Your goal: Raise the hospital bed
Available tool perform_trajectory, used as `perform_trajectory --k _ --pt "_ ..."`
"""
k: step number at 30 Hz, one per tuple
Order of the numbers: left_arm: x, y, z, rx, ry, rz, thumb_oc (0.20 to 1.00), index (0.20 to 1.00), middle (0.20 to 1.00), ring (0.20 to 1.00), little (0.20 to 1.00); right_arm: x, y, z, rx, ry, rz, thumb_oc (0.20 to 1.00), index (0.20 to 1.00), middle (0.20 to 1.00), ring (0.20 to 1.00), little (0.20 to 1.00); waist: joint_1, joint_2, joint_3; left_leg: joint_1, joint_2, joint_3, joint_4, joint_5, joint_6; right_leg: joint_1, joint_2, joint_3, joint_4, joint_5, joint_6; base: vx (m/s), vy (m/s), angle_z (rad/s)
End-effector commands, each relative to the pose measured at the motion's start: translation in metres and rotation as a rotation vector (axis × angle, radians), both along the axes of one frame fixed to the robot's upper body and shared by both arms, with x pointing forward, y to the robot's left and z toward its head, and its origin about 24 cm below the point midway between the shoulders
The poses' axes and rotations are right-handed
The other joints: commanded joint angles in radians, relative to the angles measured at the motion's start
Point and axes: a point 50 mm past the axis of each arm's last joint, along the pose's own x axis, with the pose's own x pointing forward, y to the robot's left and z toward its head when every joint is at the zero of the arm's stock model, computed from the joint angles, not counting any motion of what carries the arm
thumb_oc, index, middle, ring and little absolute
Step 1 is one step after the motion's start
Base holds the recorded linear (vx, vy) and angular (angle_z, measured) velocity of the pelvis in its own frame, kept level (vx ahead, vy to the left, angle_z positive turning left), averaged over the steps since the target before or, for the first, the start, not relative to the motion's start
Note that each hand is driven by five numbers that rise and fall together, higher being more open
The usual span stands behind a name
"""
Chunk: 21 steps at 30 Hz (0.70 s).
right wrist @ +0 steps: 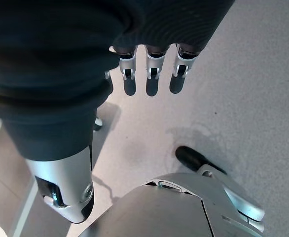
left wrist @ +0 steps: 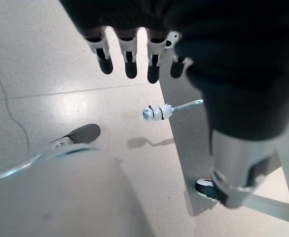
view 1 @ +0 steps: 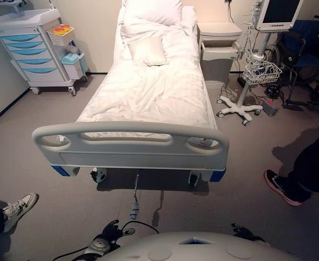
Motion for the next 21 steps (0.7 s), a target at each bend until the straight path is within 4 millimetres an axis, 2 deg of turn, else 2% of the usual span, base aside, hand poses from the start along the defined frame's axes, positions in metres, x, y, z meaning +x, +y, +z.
perform_trajectory --k 1,21 --pt "0.028 0.0047 0.0054 0.022 -0.055 -0.015 1.0 1.0 1.0 1.0 1.0 0.0328 0.0071 0.003 -0.001 -0.053 0.041 1.0 1.0 1.0 1.0 1.0 -0.021 -0.058 0.055 0.056 -0.08 0.011 0.006 -0.063 0.042 0.033 -0.017 -0.007 0.007 -0.008 0.081 0.0 0.0 0.0" --pt "0.0257 0.0057 0.005 0.01 -0.054 0.025 1.0 1.0 1.0 1.0 1.0 0.0329 0.0076 0.003 0.003 -0.054 0.045 1.0 1.0 1.0 1.0 1.0 -0.024 -0.055 0.063 0.059 -0.081 0.01 0.006 -0.066 0.042 0.035 -0.016 -0.007 0.007 -0.012 0.081 0.0 0.0 0.0"
